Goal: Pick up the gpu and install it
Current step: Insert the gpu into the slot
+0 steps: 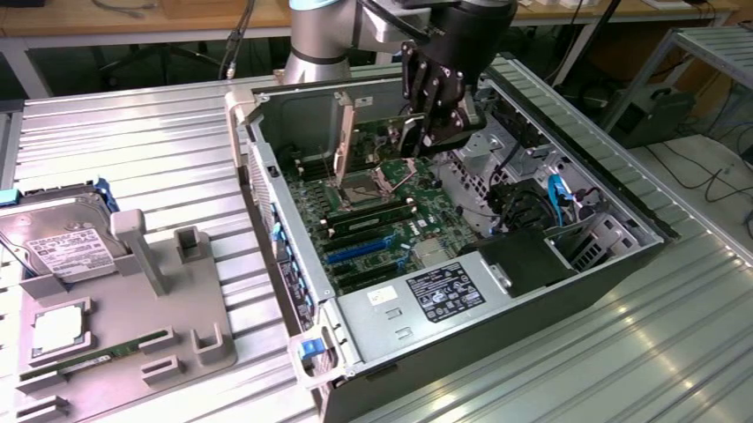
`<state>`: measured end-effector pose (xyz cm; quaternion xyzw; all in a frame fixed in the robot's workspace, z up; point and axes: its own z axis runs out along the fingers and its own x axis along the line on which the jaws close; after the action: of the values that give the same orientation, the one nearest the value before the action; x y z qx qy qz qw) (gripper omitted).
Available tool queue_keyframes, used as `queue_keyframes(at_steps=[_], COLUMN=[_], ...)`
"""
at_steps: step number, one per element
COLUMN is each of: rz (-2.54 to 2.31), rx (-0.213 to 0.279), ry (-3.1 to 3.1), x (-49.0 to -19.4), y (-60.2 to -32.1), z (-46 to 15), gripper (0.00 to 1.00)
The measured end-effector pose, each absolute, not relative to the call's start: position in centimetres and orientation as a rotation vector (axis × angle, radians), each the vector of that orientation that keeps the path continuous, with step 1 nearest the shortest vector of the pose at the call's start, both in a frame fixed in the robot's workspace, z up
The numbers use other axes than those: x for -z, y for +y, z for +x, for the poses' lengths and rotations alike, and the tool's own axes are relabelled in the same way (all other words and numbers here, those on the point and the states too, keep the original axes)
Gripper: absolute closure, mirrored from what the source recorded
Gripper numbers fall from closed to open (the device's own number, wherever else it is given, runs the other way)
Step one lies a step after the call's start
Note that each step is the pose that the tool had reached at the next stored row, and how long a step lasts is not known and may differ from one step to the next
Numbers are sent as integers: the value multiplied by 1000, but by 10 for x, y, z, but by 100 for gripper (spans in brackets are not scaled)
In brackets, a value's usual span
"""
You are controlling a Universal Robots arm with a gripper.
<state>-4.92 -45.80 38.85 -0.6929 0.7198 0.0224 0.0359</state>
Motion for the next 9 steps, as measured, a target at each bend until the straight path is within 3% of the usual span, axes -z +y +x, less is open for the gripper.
queue_keyframes(at_steps=[9], rz=[-2123], rx=[-80], ry=[2205], x=[-380], y=[-458], z=[-50], gripper=[72])
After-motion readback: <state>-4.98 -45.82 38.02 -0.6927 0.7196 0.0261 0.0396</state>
